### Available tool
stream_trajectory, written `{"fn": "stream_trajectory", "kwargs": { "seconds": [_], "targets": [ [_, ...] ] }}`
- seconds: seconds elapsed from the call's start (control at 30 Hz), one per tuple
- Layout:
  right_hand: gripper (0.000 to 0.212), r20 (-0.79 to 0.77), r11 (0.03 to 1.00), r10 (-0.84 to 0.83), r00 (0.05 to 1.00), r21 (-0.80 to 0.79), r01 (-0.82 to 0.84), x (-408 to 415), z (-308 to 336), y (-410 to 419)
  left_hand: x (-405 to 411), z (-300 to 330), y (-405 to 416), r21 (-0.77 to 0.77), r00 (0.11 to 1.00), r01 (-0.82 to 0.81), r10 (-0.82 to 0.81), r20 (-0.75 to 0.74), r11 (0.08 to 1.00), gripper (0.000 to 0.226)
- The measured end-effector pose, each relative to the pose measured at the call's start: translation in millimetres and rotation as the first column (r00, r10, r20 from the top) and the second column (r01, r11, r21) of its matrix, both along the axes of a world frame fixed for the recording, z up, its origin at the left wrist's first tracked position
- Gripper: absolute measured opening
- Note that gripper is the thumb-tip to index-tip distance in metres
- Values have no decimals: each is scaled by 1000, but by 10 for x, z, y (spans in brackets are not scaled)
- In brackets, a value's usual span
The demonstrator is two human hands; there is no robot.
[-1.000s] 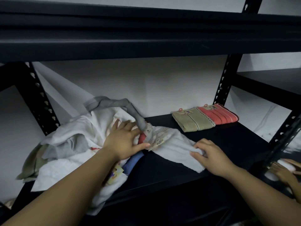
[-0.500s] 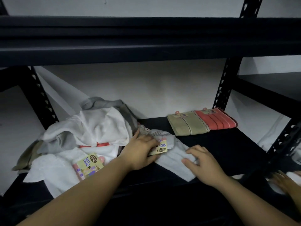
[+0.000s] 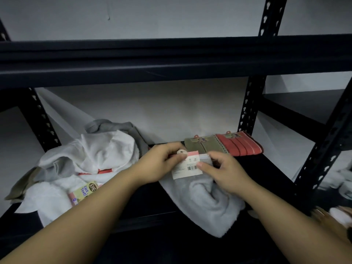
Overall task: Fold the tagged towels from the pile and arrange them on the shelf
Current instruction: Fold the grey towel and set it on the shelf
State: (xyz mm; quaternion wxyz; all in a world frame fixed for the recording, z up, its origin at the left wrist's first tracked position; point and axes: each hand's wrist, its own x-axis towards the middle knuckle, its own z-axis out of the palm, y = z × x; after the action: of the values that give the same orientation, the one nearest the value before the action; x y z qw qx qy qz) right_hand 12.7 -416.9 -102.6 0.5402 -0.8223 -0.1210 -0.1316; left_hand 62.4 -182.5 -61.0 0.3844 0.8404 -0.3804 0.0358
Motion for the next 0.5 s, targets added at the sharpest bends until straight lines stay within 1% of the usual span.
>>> {"fn": "stream_trajectory", "kwargs": {
  "seconds": [0.03, 0.1, 0.17, 0.23, 0.37, 0.5],
  "targets": [
    [11, -7, 996, 39, 999, 83, -39, -29, 80, -2, -31, 62, -11, -40, 1000, 5, -6, -30, 999, 13],
    [17, 6, 976, 93, 996, 195, -92, -94, 257, 4, -94, 199, -14, -99, 996, 4, -12, -86, 995, 19],
    [20, 38, 964, 115, 993, 238, -121, -161, 410, 32, -154, 327, -7, -115, 990, 29, -45, -137, 993, 23],
    [24, 44, 947, 135, 990, 289, -142, -211, 532, 61, -194, 435, 12, -110, 986, 43, -60, -154, 993, 24],
    [30, -20, 933, 233, 972, 285, -217, -302, 616, 71, -259, 603, 59, -116, 976, 39, -63, -209, 992, 21],
    [33, -90, 943, 237, 967, 261, -206, -356, 561, 100, -303, 664, 50, 6, 985, 33, -32, -168, 999, 20]
  ]
}}
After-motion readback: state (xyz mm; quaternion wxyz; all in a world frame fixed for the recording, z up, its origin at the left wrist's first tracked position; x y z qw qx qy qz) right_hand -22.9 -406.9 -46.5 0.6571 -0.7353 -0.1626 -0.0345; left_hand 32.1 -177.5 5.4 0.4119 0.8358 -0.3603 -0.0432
